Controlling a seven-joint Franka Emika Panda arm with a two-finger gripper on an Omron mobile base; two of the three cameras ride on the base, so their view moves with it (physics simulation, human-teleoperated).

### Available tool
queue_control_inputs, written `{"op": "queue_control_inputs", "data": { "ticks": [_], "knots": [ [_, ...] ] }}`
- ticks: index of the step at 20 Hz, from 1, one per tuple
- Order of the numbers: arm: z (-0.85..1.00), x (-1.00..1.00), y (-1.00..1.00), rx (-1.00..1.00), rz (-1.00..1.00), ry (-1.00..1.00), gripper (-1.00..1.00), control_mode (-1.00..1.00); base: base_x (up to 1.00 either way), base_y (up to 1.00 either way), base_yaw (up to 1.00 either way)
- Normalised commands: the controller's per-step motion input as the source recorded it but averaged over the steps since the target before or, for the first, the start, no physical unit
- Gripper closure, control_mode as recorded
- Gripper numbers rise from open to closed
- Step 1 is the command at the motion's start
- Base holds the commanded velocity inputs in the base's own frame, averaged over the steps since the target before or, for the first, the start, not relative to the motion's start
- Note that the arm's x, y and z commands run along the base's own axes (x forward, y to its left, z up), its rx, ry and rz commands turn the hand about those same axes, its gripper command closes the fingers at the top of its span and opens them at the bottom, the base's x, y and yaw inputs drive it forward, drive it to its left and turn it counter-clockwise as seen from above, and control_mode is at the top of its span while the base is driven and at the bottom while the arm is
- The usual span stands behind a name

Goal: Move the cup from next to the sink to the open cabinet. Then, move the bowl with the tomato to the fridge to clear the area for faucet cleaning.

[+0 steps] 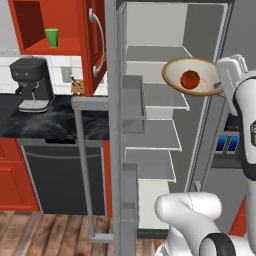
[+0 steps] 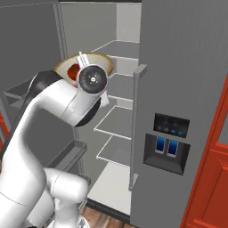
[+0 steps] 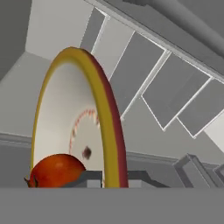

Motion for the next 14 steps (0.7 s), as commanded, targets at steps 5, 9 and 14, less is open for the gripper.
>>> {"op": "queue_control_inputs", "data": {
  "ticks": [5,9,14],
  "knots": [
    [0.39,0.3,0.23,0.07,-0.18,-0.08,1.0,-1.0,0.0,0.0,0.0],
    [0.78,0.42,0.11,0.09,-0.11,0.1,1.0,-1.0,0.0,0.0,0.0],
    [0.3,0.54,0.0,0.05,-0.02,0.28,1.0,-1.0,0.0,0.0,0.0]
  ]
}}
